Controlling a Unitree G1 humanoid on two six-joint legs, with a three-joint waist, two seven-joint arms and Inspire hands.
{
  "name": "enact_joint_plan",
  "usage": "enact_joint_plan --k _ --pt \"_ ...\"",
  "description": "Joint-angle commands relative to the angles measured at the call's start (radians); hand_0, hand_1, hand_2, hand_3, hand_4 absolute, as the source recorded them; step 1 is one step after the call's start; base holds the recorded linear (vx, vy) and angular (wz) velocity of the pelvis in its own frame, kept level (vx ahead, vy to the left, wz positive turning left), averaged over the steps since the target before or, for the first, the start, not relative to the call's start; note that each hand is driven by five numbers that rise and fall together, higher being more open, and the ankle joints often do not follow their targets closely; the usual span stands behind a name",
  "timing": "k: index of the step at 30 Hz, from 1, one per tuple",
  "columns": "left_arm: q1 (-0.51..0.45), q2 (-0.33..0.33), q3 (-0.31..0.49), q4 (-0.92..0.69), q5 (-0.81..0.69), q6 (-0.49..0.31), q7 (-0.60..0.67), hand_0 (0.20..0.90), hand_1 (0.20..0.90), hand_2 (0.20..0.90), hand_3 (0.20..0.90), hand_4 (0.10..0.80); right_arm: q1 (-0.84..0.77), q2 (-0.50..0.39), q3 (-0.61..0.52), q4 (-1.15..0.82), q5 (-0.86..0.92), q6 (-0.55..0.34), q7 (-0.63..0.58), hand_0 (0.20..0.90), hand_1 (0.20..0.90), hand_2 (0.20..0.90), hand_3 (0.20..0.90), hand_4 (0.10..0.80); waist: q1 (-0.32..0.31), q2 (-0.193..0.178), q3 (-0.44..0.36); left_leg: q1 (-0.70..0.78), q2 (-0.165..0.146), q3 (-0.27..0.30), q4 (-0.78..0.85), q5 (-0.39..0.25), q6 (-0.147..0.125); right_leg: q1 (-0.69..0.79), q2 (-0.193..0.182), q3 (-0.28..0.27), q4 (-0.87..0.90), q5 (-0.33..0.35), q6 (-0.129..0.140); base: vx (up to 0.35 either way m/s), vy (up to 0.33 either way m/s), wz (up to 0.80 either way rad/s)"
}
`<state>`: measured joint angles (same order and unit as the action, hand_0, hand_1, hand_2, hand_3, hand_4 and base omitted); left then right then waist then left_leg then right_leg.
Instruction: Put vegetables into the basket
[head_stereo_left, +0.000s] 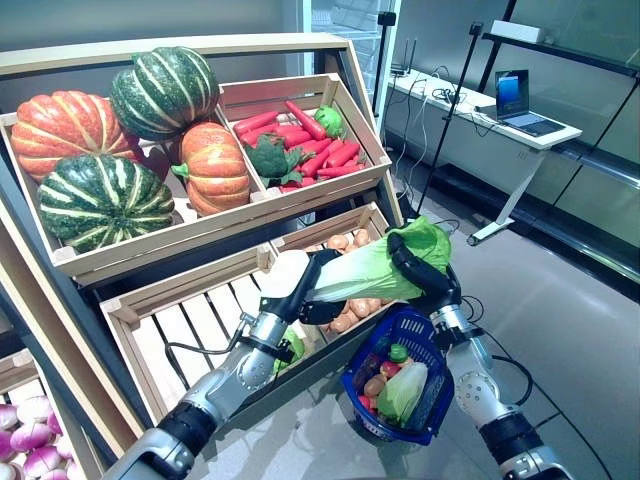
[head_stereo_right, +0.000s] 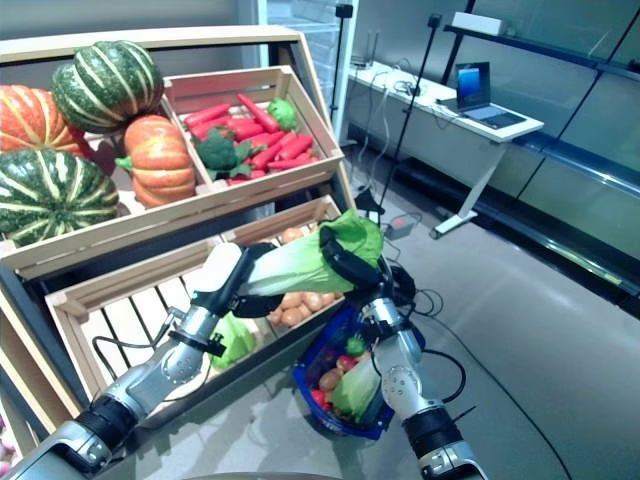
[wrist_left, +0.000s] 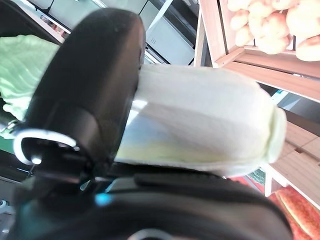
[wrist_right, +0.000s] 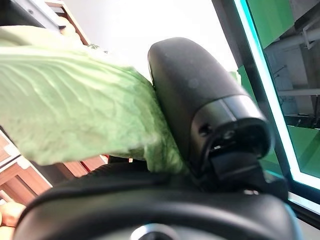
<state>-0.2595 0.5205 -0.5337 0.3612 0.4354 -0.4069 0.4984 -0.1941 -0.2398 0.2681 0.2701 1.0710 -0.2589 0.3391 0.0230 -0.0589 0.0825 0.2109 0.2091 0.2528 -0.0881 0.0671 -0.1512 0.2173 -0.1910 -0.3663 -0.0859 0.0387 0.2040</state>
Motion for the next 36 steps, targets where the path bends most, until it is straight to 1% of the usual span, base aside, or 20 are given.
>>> enact_joint_plan --k 1,2,4,8,11,16,20,22,25,27,33,36 --pt "-0.138 -0.063 -0.021 -0.112 -0.013 -0.127 0.025 0.594 0.594 0.594 0.594 0.596 -0.175 0.053 -0.022 -0.041 0.051 -0.076 0.035 0.300 0.300 0.300 0.300 0.400 0.005 0.023 -0.017 0.001 -0.005 -0.041 0.001 -0.072 0.023 0.020 -0.007 -0.016 0.034 -0.038 -0.045 0.000 0.000 0.00" --pt "-0.136 -0.064 -0.019 -0.110 -0.026 -0.118 0.005 0.900 0.900 0.900 0.900 0.800 -0.174 0.054 -0.025 -0.042 0.044 -0.077 0.030 0.300 0.300 0.300 0.300 0.400 0.004 0.023 -0.017 0.001 -0.005 -0.040 0.001 -0.072 0.023 0.021 -0.006 -0.015 0.032 -0.037 -0.045 0.000 0.000 0.00" --pt "-0.125 -0.063 -0.016 -0.105 -0.055 -0.088 -0.043 0.900 0.900 0.900 0.900 0.800 -0.170 0.049 -0.032 -0.042 0.025 -0.077 0.018 0.300 0.300 0.300 0.300 0.400 0.003 0.025 -0.017 0.003 -0.005 -0.038 0.001 -0.070 0.023 0.022 -0.006 -0.012 0.031 -0.035 -0.044 0.000 0.000 0.00" --pt "-0.112 -0.057 -0.010 -0.076 -0.084 -0.055 -0.057 0.900 0.900 0.900 0.900 0.800 -0.170 0.022 -0.048 -0.041 -0.021 -0.069 -0.012 0.300 0.300 0.300 0.300 0.400 -0.001 0.025 -0.016 0.003 -0.004 -0.032 0.001 -0.068 0.021 0.019 -0.006 -0.009 0.031 -0.034 -0.043 0.000 0.000 0.00" --pt "-0.091 -0.048 0.025 -0.042 -0.120 -0.024 -0.070 0.900 0.900 0.900 0.900 0.800 -0.161 -0.016 -0.086 -0.022 -0.046 -0.059 -0.022 0.300 0.300 0.300 0.300 0.400 -0.004 0.024 -0.015 0.003 -0.002 -0.028 0.001 -0.068 0.022 0.016 -0.005 -0.005 0.031 -0.032 -0.043 0.000 0.000 0.00" --pt "-0.061 -0.022 0.082 0.011 -0.118 0.005 -0.069 0.900 0.900 0.900 0.900 0.800 -0.139 -0.084 -0.139 0.003 -0.065 -0.038 -0.040 0.300 0.300 0.300 0.300 0.400 -0.008 0.024 -0.011 0.006 0.000 -0.023 0.001 -0.066 0.021 0.013 -0.004 -0.001 0.034 -0.031 -0.044 0.005 -0.001 -0.03" --pt "-0.040 0.014 0.137 0.047 -0.098 0.015 -0.065 0.900 0.900 0.900 0.900 0.800 -0.115 -0.144 -0.192 0.042 -0.059 -0.026 -0.040 0.300 0.300 0.300 0.300 0.400 -0.012 0.025 -0.006 0.006 0.003 -0.016 0.001 -0.063 0.020 0.010 -0.004 0.000 0.035 -0.029 -0.043 0.000 -0.002 -0.08" --pt "-0.035 0.063 0.183 0.073 -0.104 0.024 -0.057 0.900 0.900 0.900 0.900 0.800 -0.096 -0.203 -0.228 0.080 -0.063 -0.011 -0.032 0.300 0.300 0.300 0.300 0.400 -0.017 0.026 -0.002 0.005 0.004 -0.011 0.001 -0.060 0.018 0.006 -0.004 0.002 0.035 -0.026 -0.042 0.001 0.000 -0.07" --pt "-0.024 0.106 0.226 0.088 -0.125 0.029 -0.050 0.900 0.900 0.900 0.900 0.800 -0.077 -0.249 -0.258 0.113 -0.063 -0.011 -0.034 0.300 0.300 0.300 0.300 0.400 -0.019 0.026 0.000 0.005 0.005 -0.005 0.001 -0.059 0.017 0.003 -0.005 0.003 0.038 -0.026 -0.042 0.000 0.000 0.00" --pt "-0.019 0.141 0.274 0.101 -0.151 0.045 -0.046 0.900 0.900 0.900 0.900 0.800 -0.067 -0.296 -0.294 0.162 -0.052 -0.018 -0.043 0.300 0.300 0.300 0.300 0.400 -0.020 0.026 0.005 0.004 0.006 0.000 0.001 -0.057 0.016 -0.001 -0.006 0.002 0.039 -0.027 -0.042 0.000 0.000 0.00" --pt "-0.005 0.192 0.332 0.149 -0.171 0.069 -0.030 0.900 0.900 0.900 0.900 0.800 -0.061 -0.373 -0.356 0.266 -0.056 -0.026 -0.084 0.300 0.300 0.300 0.300 0.400 -0.020 0.030 0.015 0.003 0.007 0.003 0.001 -0.056 0.013 -0.004 -0.009 -0.001 0.042 -0.029 -0.041 0.006 -0.004 0.00" --pt "-0.004 0.203 0.342 0.172 -0.188 0.081 -0.026 0.900 0.900 0.900 0.900 0.800 -0.067 -0.398 -0.368 0.310 -0.078 -0.029 -0.108 0.300 0.300 0.300 0.300 0.400 -0.018 0.034 0.022 -0.004 0.005 0.000 0.001 -0.055 0.011 -0.007 -0.010 -0.002 0.040 -0.029 -0.041 0.010 -0.008 0.00"
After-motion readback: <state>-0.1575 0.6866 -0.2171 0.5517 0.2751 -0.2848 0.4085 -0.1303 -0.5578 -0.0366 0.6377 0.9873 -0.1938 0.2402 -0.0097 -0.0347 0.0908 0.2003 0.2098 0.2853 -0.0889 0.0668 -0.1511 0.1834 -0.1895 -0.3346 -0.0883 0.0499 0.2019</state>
